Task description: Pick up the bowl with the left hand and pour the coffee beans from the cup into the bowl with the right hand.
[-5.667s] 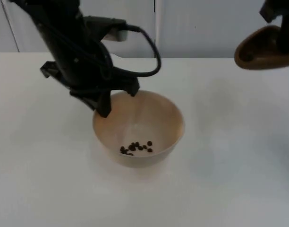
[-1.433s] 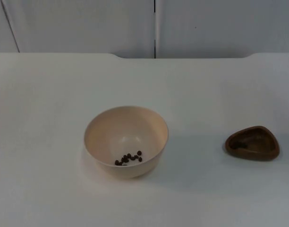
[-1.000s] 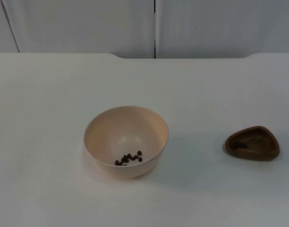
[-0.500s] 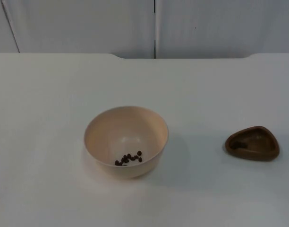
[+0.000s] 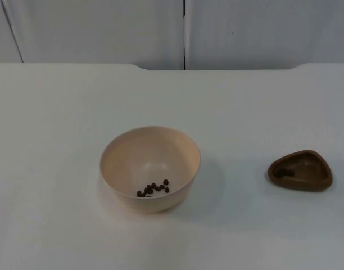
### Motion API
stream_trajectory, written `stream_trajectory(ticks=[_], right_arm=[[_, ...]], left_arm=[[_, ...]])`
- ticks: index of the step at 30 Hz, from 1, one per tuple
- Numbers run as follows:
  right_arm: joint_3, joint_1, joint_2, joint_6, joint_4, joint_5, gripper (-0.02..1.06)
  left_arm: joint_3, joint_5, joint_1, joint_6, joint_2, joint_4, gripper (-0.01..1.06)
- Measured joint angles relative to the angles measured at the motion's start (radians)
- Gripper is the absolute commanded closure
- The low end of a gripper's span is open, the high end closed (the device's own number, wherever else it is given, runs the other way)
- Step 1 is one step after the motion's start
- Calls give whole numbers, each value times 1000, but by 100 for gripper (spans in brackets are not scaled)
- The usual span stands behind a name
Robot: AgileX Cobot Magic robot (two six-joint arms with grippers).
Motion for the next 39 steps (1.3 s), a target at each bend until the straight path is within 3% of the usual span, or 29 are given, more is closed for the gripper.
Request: stream_trajectory(ticks=[12, 17, 39], right_arm=[[28, 0, -200, -53, 9, 85, 36], [28, 0, -264, -130, 73, 121, 36], [50, 0, -273, -142, 87, 181, 36]], left_arm=[[19, 96, 0, -26, -123, 24, 32], [19, 159, 0, -26, -191, 33, 32], [19, 291, 0, -198, -418, 183, 32]])
